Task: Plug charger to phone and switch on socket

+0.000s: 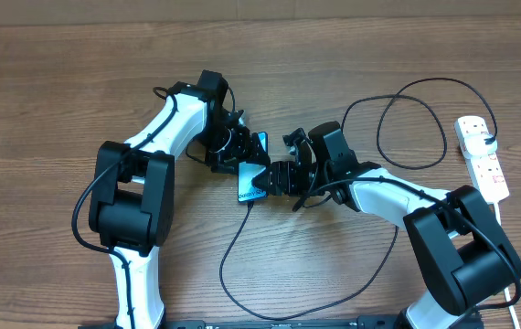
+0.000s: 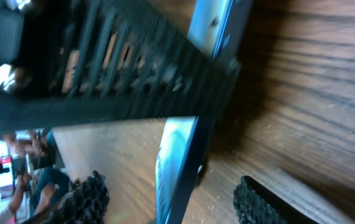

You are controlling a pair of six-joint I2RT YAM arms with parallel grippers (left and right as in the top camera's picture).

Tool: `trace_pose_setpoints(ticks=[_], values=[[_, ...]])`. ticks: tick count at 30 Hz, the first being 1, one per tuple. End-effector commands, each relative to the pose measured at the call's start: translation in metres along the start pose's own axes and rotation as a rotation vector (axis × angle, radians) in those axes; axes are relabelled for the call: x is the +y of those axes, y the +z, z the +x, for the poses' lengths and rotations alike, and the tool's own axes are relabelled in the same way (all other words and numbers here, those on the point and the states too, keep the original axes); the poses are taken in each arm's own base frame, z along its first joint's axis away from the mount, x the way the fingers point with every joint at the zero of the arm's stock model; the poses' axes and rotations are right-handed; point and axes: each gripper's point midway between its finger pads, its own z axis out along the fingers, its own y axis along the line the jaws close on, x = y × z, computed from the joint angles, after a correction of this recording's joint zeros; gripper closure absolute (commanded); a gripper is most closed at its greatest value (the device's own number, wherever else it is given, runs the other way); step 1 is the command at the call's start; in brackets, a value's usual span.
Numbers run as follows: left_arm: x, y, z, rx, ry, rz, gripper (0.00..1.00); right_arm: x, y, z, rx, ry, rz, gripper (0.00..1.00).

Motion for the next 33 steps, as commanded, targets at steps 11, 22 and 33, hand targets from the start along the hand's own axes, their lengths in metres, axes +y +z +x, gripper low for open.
trace_pose_setpoints(ticks=[11,22,33], values=[[-0.026,0.017,0.017,0.068,0.062,0.064,0.32,0.001,0.011,-0.015,-0.102,0.047,0.101,0.44],[-0.033,0.022,0.019,0.071,0.08,0.06,0.28,0.004,0.011,-0.018,-0.116,0.064,0.089,0.77],[-0.033,0.022,0.018,0.068,0.083,0.061,0.04,0.002,0.004,-0.022,-0.106,0.088,0.053,0.96]])
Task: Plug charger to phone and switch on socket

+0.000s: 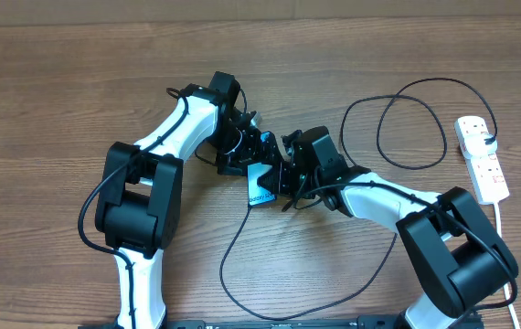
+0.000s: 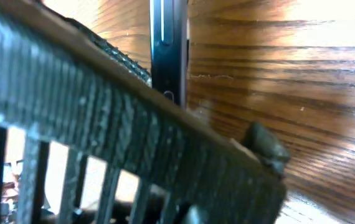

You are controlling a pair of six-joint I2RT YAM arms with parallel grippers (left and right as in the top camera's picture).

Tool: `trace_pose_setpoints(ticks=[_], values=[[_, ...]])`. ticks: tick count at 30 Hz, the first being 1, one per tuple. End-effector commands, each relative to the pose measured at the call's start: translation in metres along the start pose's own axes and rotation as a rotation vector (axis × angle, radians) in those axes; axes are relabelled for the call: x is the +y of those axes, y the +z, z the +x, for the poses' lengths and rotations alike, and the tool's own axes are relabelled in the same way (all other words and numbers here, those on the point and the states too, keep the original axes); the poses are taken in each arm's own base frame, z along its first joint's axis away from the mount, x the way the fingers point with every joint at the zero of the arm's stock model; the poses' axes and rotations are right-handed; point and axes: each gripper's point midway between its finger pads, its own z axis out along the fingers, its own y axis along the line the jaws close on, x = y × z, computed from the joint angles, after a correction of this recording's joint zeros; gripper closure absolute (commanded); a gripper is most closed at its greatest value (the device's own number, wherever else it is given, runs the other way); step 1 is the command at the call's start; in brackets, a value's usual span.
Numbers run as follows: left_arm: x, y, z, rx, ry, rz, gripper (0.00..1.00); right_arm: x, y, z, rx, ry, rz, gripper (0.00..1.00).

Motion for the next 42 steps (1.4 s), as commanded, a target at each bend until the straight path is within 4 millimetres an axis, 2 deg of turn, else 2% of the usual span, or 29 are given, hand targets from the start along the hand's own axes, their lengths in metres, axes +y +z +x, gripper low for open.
trace_pose_setpoints(ticks=[1,3,7,9,13,18,20,28,35,42], values=[[-0.01,0.011,0.01,0.047,0.024,0.029,0.04,0.01,-0.009,-0.016,-0.018,-0.005,-0.068,0.96],[-0.012,0.01,0.01,0.05,0.029,0.047,0.04,0.012,-0.014,-0.017,0.003,0.007,-0.11,0.96],[-0.038,0.001,0.012,0.063,0.111,0.233,0.06,0.017,-0.026,-0.021,0.035,0.024,-0.198,0.96],[-0.056,-0.01,0.012,0.061,0.151,0.377,0.08,0.02,-0.032,-0.024,0.042,0.023,-0.245,0.96],[-0.079,-0.035,0.006,0.035,0.192,0.594,0.16,0.033,-0.045,-0.031,0.056,0.024,-0.349,0.96],[-0.105,-0.073,0.0,-0.004,0.273,0.858,0.24,0.046,-0.052,-0.038,0.052,0.054,-0.414,0.96],[-0.111,-0.081,0.0,-0.01,0.304,0.917,0.27,0.049,-0.053,-0.041,0.052,0.089,-0.423,0.96],[-0.116,-0.087,0.0,-0.017,0.338,0.96,0.4,0.059,-0.056,-0.049,0.04,0.156,-0.454,0.96],[-0.117,-0.09,0.001,-0.017,0.344,0.974,0.43,0.063,-0.052,-0.043,0.055,0.152,-0.452,0.96],[-0.117,-0.09,0.001,-0.009,0.329,0.974,0.67,0.06,-0.047,-0.048,0.017,0.175,-0.417,0.96]])
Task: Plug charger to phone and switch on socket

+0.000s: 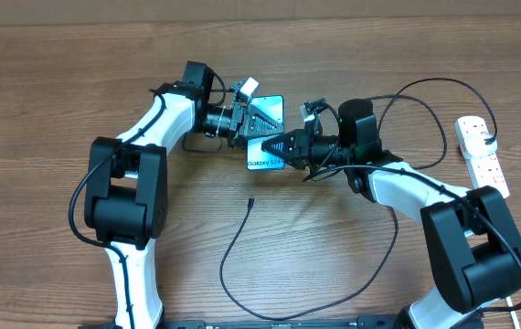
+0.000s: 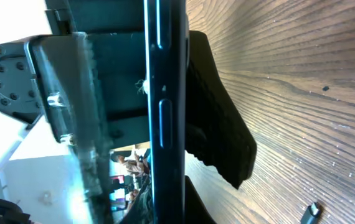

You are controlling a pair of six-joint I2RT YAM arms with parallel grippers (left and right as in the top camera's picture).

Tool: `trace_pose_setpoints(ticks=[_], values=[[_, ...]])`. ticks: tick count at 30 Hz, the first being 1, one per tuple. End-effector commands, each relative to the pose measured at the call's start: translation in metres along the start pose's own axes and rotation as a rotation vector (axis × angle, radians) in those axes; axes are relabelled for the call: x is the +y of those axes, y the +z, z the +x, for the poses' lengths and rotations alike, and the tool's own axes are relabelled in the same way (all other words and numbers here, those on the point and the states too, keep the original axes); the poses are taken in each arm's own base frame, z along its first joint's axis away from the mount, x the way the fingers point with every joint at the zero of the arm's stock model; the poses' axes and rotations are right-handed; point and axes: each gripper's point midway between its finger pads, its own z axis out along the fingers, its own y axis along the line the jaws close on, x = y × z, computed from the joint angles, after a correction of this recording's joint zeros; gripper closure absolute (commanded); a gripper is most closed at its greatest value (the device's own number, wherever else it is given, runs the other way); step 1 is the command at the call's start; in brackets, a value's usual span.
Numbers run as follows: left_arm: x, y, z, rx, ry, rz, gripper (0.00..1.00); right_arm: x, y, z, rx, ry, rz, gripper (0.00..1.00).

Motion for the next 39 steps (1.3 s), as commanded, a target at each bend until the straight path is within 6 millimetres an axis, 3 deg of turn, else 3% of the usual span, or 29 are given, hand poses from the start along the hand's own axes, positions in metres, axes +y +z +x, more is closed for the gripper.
trace_pose_setpoints(ticks=[1,7,14,18,21,23,27,29,33,39], values=[[-0.035,0.013,0.008,0.049,0.053,0.145,0.68,-0.006,0.013,0.006,0.003,0.048,0.035,0.96],[-0.035,0.011,0.007,0.046,0.054,0.145,0.75,-0.017,0.014,0.016,0.032,0.111,0.077,0.96],[-0.035,0.011,0.007,0.046,0.057,0.145,0.95,-0.018,0.018,0.024,0.056,0.124,0.088,0.96],[-0.035,0.011,0.007,0.047,0.045,0.145,0.96,-0.018,0.02,0.027,0.063,0.121,0.088,0.96],[-0.035,0.011,0.007,0.05,0.004,0.144,0.96,-0.018,0.02,0.027,0.064,0.115,0.088,0.85],[-0.035,0.011,0.007,0.051,-0.018,0.144,0.96,-0.017,0.02,0.027,0.065,0.098,0.088,0.84],[-0.035,0.011,0.007,0.052,-0.04,0.143,0.96,-0.018,0.02,0.028,0.067,0.093,0.089,0.66],[-0.035,0.011,0.007,0.051,-0.039,0.142,0.96,-0.018,0.02,0.028,0.066,0.094,0.089,0.64],[-0.035,0.009,0.006,0.047,-0.04,0.141,0.96,-0.018,0.02,0.027,0.066,0.094,0.089,0.67],[-0.034,0.009,0.006,0.046,-0.04,0.14,0.96,-0.019,0.016,0.024,0.063,0.068,0.084,0.84]])
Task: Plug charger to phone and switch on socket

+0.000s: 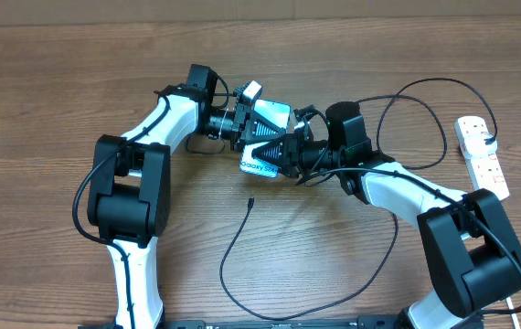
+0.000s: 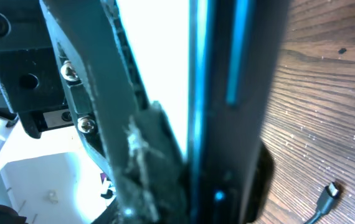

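Note:
A blue phone (image 1: 262, 146) is held off the table on edge, its side filling the right wrist view (image 2: 240, 81). My left gripper (image 1: 257, 121) reaches in from the left and is shut on the phone's far end. My right gripper (image 1: 275, 152) comes from the right, shut on the phone's near part, with one finger (image 2: 134, 149) pressed against its face. The black charger cable (image 1: 228, 260) lies on the table. Its free plug (image 1: 251, 201) lies below the phone and also shows as a small plug (image 2: 329, 190) on the wood. The white socket strip (image 1: 482, 157) lies at the far right.
The cable loops across the right half of the table (image 1: 78, 82) up to the socket strip, where a plug sits in the top socket. Both arms cross the middle of the wooden table. A pale wall edge runs along the back.
The phone has tipped and shifted a little to the left between both grippers. My right wrist has moved left and closer, so the phone's edge fills more of its view. The cable plug has not moved.
The phone first lay low at the table's middle with both grippers around it and the cable end at its lower end. It stayed there a moment later. Then both grippers held it raised further back, the plug left on the table. Now it is tilted.

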You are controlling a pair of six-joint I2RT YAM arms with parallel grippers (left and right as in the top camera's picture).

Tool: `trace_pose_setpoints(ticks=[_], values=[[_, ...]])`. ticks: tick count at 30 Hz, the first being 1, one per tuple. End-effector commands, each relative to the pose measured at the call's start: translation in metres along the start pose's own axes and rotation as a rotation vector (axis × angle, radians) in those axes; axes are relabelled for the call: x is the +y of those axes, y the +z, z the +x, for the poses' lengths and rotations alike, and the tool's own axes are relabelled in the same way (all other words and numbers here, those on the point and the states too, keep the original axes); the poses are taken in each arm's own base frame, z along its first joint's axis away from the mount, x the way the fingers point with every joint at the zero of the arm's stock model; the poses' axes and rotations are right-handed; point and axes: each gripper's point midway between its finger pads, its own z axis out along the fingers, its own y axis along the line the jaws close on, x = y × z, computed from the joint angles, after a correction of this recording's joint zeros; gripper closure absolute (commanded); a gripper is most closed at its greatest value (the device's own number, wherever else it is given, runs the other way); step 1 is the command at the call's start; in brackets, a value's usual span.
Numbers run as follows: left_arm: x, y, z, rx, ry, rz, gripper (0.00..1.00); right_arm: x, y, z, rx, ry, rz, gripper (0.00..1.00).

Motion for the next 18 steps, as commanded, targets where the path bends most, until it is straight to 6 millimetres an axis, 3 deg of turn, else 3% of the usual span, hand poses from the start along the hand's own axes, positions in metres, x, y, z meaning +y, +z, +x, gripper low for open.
trace_pose_setpoints(ticks=[1,6,8,12,18], values=[[-0.036,0.005,0.006,0.035,0.015,0.11,0.96,-0.019,0.003,0.003,0.004,0.017,0.039,0.86],[-0.034,0.005,0.006,0.033,0.011,0.097,0.96,-0.017,-0.002,0.002,0.019,0.021,0.017,0.96],[-0.034,0.005,0.006,0.033,0.011,0.097,0.96,-0.017,-0.004,0.002,0.019,0.006,0.014,0.96],[-0.034,0.005,0.006,0.034,0.011,0.1,0.79,-0.018,-0.006,-0.001,0.01,0.001,0.014,0.96],[-0.035,0.005,0.006,0.034,0.011,0.101,0.75,-0.021,-0.013,-0.009,-0.013,0.009,0.015,0.96]])
